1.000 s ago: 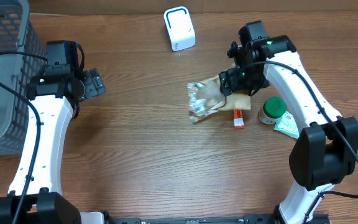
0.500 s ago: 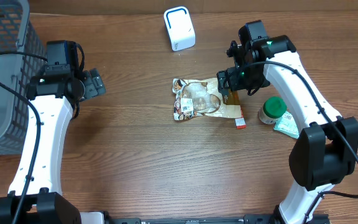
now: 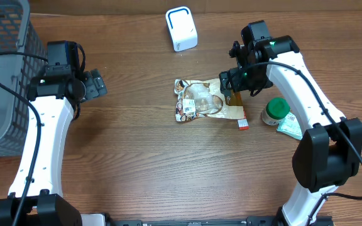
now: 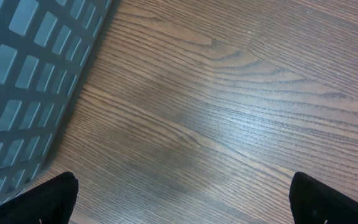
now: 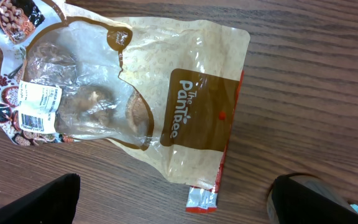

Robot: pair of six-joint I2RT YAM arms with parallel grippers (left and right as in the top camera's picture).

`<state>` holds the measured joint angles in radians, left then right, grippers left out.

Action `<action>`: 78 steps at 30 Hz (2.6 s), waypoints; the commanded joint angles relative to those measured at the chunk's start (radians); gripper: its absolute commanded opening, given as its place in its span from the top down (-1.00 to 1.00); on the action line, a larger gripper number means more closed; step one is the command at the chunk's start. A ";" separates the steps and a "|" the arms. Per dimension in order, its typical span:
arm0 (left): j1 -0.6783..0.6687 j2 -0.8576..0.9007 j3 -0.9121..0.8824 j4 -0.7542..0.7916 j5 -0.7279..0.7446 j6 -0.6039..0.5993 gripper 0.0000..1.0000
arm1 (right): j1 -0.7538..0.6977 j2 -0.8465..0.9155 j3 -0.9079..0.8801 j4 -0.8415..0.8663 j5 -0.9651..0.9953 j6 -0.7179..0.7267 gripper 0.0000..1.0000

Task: Scan the item barcode

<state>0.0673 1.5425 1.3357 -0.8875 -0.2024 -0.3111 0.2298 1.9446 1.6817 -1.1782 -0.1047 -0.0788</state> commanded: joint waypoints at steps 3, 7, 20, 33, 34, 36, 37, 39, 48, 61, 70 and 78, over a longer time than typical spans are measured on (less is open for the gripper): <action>0.005 0.004 0.013 0.002 0.001 0.012 -0.99 | -0.002 -0.021 -0.006 0.003 -0.009 0.001 -1.00; 0.005 0.004 0.013 0.002 0.001 0.012 -0.99 | -0.008 -0.085 -0.006 0.003 -0.010 0.001 -1.00; 0.004 0.004 0.013 0.002 0.001 0.012 -0.99 | -0.037 -0.534 -0.006 0.137 0.062 -0.026 -1.00; 0.005 0.004 0.013 0.002 0.001 0.012 -0.99 | -0.037 -1.127 -0.006 0.167 0.087 -0.029 -1.00; 0.004 0.004 0.013 0.002 0.001 0.012 -0.99 | -0.037 -1.155 -0.006 0.158 0.093 -0.029 -1.00; 0.004 0.004 0.013 0.002 0.001 0.012 -0.99 | -0.039 -1.201 -0.009 0.130 0.104 -0.026 -1.00; 0.004 0.004 0.013 0.002 0.001 0.012 -0.99 | -0.054 -1.230 -0.013 0.112 0.103 -0.019 -1.00; 0.004 0.004 0.013 0.002 0.001 0.012 -0.99 | -0.115 -1.316 -0.048 0.083 0.099 0.014 -1.00; 0.005 0.004 0.013 0.002 0.001 0.012 -0.99 | -0.219 -1.652 -0.376 0.205 0.023 0.031 -1.00; 0.004 0.004 0.013 0.002 0.001 0.012 -0.99 | -0.231 -1.930 -0.945 0.711 -0.013 0.139 -1.00; 0.004 0.004 0.013 0.002 0.001 0.012 -0.99 | -0.248 -1.941 -1.241 1.082 -0.013 0.262 -1.00; 0.004 0.004 0.013 0.002 0.001 0.012 -0.99 | -0.248 -1.941 -1.479 1.382 -0.033 0.290 -1.00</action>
<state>0.0673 1.5425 1.3357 -0.8871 -0.2024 -0.3111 -0.0128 0.0139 0.2455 0.1600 -0.1276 0.1822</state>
